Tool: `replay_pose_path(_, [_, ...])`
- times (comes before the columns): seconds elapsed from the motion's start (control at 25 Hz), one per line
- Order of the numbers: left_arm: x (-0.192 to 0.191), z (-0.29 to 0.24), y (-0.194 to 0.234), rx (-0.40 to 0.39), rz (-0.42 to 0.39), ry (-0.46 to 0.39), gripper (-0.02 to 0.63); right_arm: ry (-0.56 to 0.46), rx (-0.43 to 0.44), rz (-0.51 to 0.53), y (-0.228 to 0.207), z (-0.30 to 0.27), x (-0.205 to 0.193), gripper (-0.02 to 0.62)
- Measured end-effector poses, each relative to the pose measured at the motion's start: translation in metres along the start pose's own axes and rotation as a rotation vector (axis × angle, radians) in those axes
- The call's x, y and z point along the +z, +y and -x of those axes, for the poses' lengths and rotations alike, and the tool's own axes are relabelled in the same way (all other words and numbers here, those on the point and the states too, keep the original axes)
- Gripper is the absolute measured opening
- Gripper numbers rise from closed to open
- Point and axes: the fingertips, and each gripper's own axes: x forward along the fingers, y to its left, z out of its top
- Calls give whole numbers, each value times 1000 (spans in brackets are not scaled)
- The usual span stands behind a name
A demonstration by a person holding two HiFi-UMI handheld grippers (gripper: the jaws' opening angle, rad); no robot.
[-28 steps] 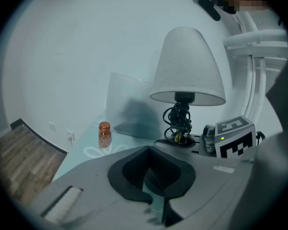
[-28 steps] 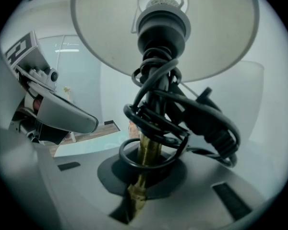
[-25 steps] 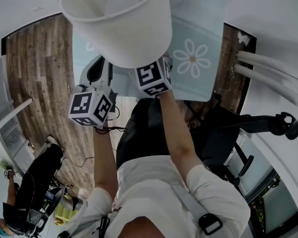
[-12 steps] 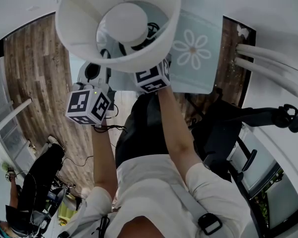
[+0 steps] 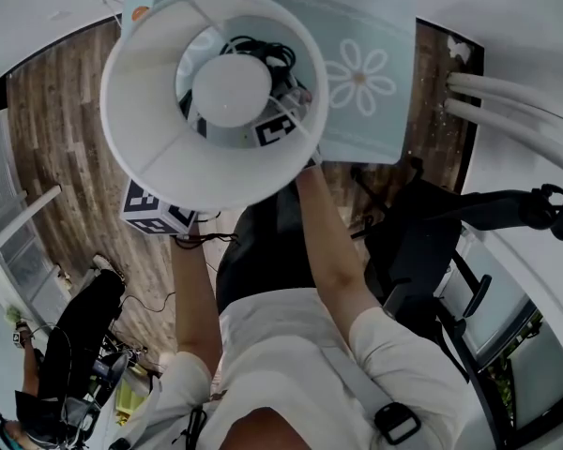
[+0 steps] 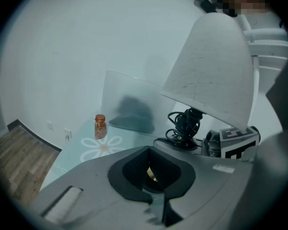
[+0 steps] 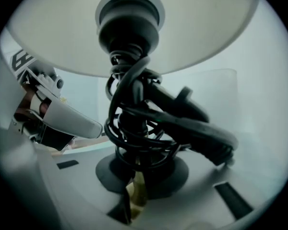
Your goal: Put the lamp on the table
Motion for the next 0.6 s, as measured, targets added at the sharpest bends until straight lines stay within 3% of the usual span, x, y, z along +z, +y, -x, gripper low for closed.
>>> replay_pose_path(0.6, [-18,8,-20,-44,1,-9,0,-69,-54,6,4,31,-6,97])
